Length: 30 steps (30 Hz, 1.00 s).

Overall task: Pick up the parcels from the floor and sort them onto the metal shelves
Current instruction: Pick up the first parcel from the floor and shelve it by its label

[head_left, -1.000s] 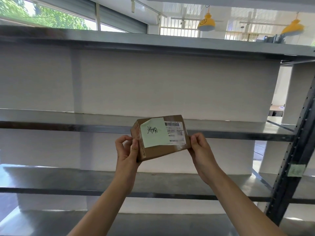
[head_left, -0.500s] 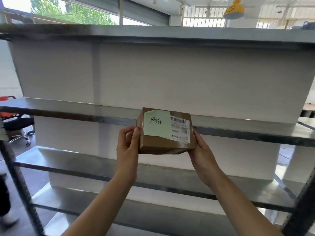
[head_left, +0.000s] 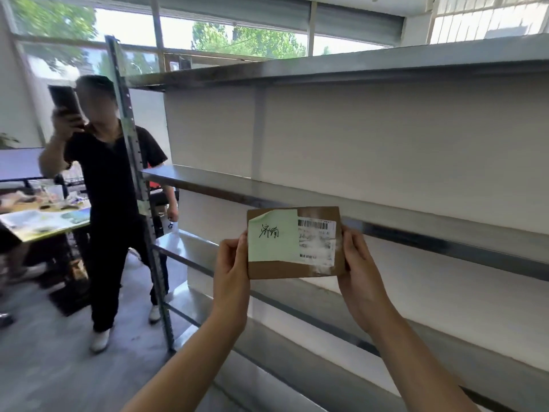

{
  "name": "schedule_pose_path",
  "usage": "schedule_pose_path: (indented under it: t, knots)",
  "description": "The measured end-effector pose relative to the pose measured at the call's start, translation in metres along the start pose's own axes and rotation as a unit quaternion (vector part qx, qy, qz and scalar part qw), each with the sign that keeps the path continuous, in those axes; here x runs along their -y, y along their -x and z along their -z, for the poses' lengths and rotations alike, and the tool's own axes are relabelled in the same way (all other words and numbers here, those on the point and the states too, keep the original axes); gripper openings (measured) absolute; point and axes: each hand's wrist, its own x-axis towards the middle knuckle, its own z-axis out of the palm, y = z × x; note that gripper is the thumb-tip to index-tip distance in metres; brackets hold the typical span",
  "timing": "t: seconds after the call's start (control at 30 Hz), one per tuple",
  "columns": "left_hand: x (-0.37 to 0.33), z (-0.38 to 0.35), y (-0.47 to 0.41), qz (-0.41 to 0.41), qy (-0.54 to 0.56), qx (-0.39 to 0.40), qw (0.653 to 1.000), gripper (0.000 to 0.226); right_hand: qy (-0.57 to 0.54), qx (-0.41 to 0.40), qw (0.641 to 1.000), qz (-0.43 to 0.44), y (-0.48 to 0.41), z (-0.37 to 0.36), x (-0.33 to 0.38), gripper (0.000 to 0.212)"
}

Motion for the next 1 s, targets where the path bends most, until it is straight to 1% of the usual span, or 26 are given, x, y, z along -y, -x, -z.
schedule_pose_path:
  t: [0.1, 0.17, 0.3, 0.47, 0.53, 0.73, 0.87, 1.0]
  knots:
    - [-0.002, 0.022, 0.005, -0.01, -0.013, -0.035, 0.999, 0.026, -0.003, 0.03, 1.0, -0.005, 0.005, -0.017, -0.011, 0.049]
    - [-0.002, 0.035, 0.009, -0.013, -0.013, -0.056, 0.998, 0.024, 0.01, 0.058, 0.998, -0.017, 0.01, -0.026, -0.021, 0.052]
    - [0.001, 0.057, 0.02, 0.009, 0.007, -0.074, 0.997, 0.017, 0.048, 0.105, 0.992, -0.047, 0.018, -0.042, -0.039, 0.045]
    - [0.004, 0.081, 0.027, -0.002, 0.002, -0.092, 0.996, 0.02, 0.061, 0.12, 0.988, -0.072, 0.022, -0.061, -0.051, 0.043]
    - [0.002, 0.095, 0.024, -0.004, 0.004, -0.112, 0.994, 0.02, 0.059, 0.131, 0.986, -0.08, 0.019, -0.077, -0.057, 0.042]
    - [-0.006, 0.161, 0.004, -0.01, 0.028, -0.156, 0.987, 0.02, 0.065, 0.165, 0.98, -0.091, 0.003, -0.153, -0.08, 0.042]
    - [-0.009, 0.221, -0.022, -0.027, 0.049, -0.176, 0.983, 0.022, 0.049, 0.202, 0.973, -0.105, -0.005, -0.219, -0.101, 0.043]
    - [-0.01, 0.283, -0.046, -0.027, 0.054, -0.207, 0.976, 0.022, 0.037, 0.238, 0.964, -0.112, -0.012, -0.282, -0.127, 0.042]
